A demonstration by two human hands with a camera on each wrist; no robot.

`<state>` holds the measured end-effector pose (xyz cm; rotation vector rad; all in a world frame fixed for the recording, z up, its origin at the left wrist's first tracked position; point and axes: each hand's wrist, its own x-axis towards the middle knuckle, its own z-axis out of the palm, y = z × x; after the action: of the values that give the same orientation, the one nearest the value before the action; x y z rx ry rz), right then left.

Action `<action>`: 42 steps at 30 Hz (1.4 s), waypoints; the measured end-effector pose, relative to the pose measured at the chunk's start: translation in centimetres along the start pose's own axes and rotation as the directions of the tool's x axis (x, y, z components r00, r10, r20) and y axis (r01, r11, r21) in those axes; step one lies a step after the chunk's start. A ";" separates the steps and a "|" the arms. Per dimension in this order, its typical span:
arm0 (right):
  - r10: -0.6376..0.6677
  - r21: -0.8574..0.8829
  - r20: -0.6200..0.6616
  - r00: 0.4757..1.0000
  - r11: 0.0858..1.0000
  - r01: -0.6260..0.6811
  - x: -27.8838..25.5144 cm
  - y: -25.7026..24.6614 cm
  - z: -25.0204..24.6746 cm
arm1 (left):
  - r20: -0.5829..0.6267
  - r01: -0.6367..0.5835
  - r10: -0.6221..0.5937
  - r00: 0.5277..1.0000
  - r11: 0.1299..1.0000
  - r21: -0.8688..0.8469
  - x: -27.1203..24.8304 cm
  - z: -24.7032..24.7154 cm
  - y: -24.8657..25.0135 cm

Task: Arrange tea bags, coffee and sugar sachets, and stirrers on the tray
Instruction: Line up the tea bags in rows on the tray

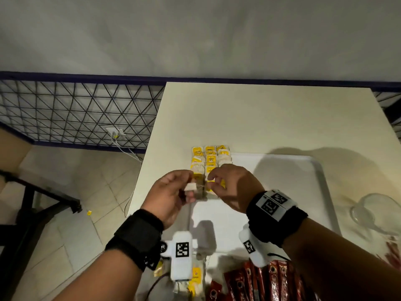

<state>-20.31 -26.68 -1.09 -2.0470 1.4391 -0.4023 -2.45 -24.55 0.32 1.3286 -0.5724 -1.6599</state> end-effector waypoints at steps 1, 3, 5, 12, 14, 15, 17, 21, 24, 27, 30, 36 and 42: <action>-0.023 0.025 -0.022 0.999 0.999 0.023 -0.3 -0.4 -0.4 | 0.020 0.061 -0.058 0.998 0.982 -0.177 -0.6 0.1 0.2; -0.082 0.064 -0.059 0.995 0.994 0.085 -0.9 -1.0 -1.2 | 0.076 0.134 -0.113 0.991 0.914 -0.383 -1.7 0.2 0.1; -0.124 0.084 -0.073 0.990 0.988 0.130 -1.5 -1.7 -2.2 | 0.108 0.139 -0.099 0.989 0.869 -0.475 -2.9 0.4 -0.3; -0.203 0.100 -0.004 0.979 0.974 0.202 -3.9 -3.2 -4.4 | 0.101 0.108 -0.073 0.992 0.909 -0.403 -6.8 2.4 -1.2; -0.143 0.125 0.078 0.987 0.983 0.133 -4.3 -3.3 -4.7 | 0.097 0.077 -0.043 0.994 0.921 -0.382 -7.7 2.9 -1.2; -0.124 0.154 0.099 0.987 0.982 0.108 -4.5 -3.2 -4.7 | 0.091 0.060 -0.028 0.996 0.926 -0.373 -8.0 3.0 -1.2; -0.097 0.183 0.125 0.987 0.980 0.073 -4.7 -3.2 -4.9 | 0.071 0.025 -0.002 0.997 0.946 -0.322 -8.6 3.1 -1.2; -0.035 0.200 0.205 0.978 0.980 -0.006 -4.8 -3.2 -5.1 | 0.019 -0.032 0.037 0.999 0.978 -0.208 -9.2 3.1 -1.2; -0.018 0.285 0.228 0.974 0.957 -0.049 -4.8 -3.3 -5.4 | -0.159 -0.100 0.096 0.983 0.995 -0.014 -9.0 2.2 -1.9; 0.029 0.369 0.239 0.971 0.922 -0.119 -4.9 -3.4 -5.7 | -0.174 -0.133 0.177 0.969 0.962 0.238 -8.9 1.1 -3.6; 0.064 0.473 0.228 0.971 0.865 -0.168 -4.9 -3.2 -5.4 | -0.083 -0.136 0.169 0.982 0.941 0.312 -9.5 1.8 -4.5; 0.143 0.758 0.293 0.945 0.567 -0.321 -5.6 -4.0 -5.0 | -0.120 -0.128 0.169 0.978 0.947 0.294 -9.0 3.2 -4.3; 0.037 0.376 -0.028 0.999 0.926 -0.024 -6.5 -2.7 -3.7 | -0.221 0.159 -0.107 0.969 0.959 0.233 -9.0 2.8 -3.1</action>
<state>-22.73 -21.10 4.03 -1.7137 1.2948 -0.6497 -6.07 -15.82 3.35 1.7346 -0.5912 -1.5683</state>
